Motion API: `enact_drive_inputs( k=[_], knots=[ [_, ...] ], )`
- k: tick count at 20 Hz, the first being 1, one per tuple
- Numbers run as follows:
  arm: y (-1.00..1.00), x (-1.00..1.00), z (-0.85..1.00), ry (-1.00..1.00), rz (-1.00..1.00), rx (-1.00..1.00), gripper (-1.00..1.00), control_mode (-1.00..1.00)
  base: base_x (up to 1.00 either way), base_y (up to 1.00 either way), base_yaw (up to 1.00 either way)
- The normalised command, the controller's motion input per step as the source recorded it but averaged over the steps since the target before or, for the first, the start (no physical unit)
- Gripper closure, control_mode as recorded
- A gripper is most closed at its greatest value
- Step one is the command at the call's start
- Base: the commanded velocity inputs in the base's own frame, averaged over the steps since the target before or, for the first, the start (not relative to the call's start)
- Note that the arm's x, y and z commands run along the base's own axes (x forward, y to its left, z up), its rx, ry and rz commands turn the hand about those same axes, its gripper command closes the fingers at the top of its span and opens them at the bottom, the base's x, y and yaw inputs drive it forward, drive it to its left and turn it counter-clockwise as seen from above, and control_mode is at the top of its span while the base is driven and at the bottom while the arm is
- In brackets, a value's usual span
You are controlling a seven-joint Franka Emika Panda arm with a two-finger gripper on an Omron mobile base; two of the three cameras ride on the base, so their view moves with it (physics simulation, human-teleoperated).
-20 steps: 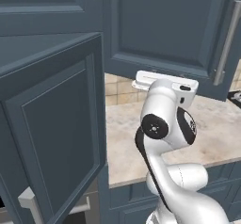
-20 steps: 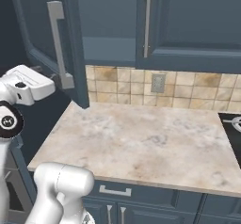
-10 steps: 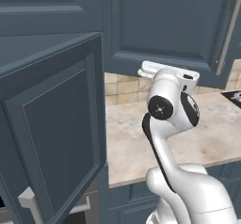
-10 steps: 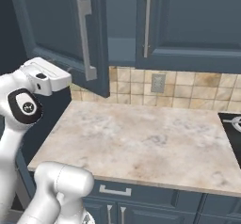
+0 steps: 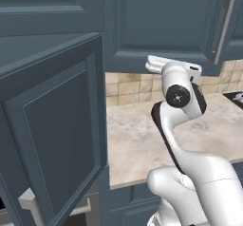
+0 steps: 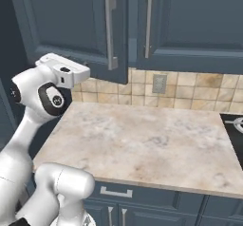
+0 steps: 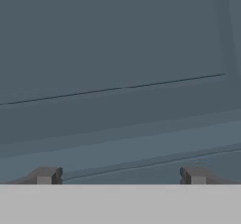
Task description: Close all open cabinet doors.
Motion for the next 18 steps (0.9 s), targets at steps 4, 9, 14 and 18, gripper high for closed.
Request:
enact_drive_inputs(
  k=[4,9,14,18],
  knots=[
    [-0.31,0.57,0.0,0.0,0.15,0.04,-1.0,-1.0,0.0,0.0,0.0],
    [-0.17,0.43,0.0,0.0,0.1,0.02,-1.0,-1.0,0.0,0.0,0.0],
    [-0.04,0.21,0.0,0.02,0.03,0.0,-1.0,-1.0,0.0,0.0,0.0],
    [0.0,0.11,0.0,0.06,0.0,0.0,-1.0,-1.0,0.0,0.0,0.0]
  ],
)
